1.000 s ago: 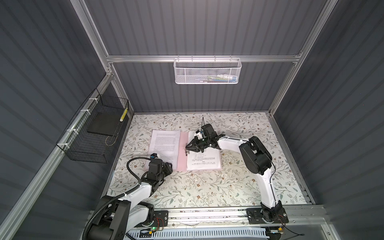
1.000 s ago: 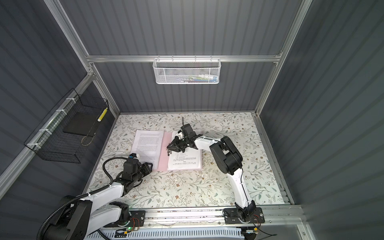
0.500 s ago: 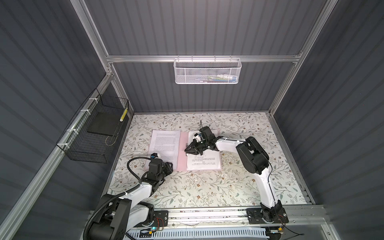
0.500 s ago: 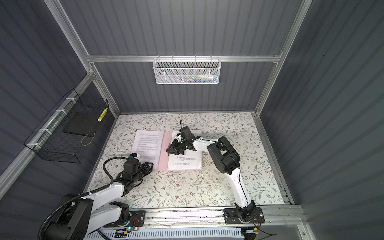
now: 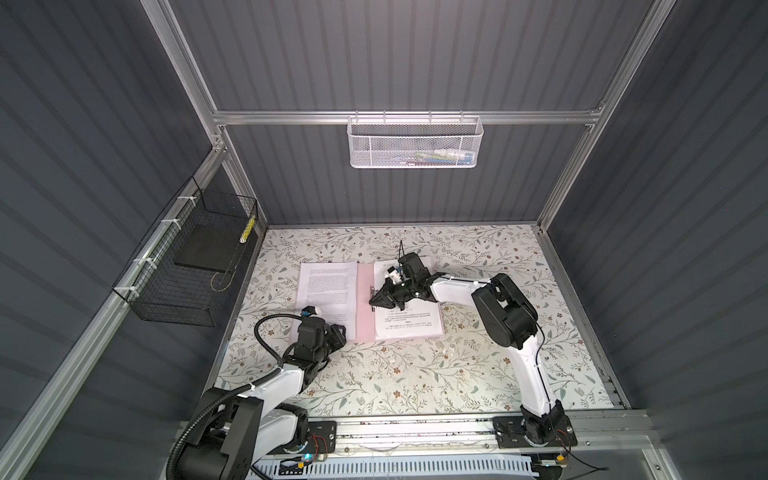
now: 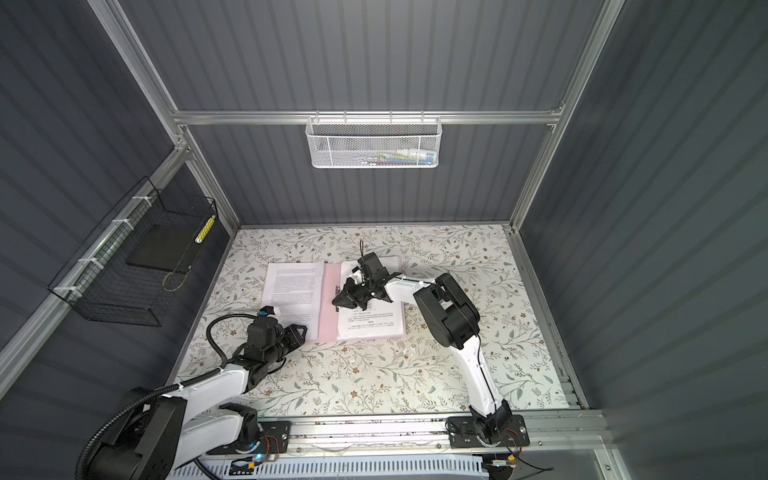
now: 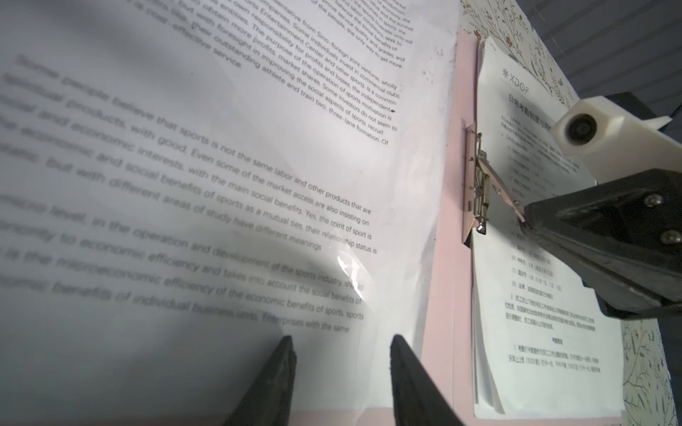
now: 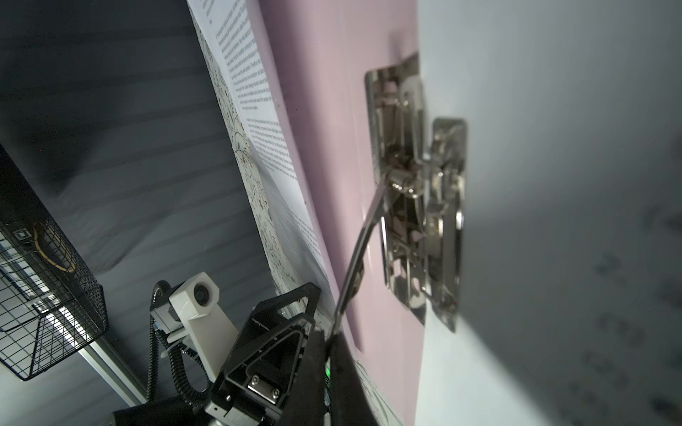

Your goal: Put the files into the folder

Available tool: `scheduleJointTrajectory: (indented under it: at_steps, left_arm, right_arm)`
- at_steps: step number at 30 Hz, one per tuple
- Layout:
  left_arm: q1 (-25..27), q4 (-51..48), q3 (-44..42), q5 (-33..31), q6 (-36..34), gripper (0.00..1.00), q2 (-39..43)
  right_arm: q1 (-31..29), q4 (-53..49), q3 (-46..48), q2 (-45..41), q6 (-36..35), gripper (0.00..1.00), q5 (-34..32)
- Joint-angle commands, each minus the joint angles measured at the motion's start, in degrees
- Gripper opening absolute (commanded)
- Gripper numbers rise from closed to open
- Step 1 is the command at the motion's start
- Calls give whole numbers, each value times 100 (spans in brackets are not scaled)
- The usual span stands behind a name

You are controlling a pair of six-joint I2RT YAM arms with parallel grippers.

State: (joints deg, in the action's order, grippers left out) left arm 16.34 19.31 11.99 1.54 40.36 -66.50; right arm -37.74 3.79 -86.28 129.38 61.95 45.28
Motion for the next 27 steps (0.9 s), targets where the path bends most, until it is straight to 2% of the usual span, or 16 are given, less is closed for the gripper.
scheduleJointTrajectory:
  at_steps: [1,11,27]
  left_arm:
    - [-17,-67,-21,75,23,44,-80]
    - [-17,10,59,101,7,43,-360]
    - [-17,55,23,4,24,41,-344]
  right_arm:
    - [-16,-11,-16,43,-72,5,18]
    - [8,-165,92,85,-217,0,-22]
    - [12,-1577,-30,519,-1121,0,-964]
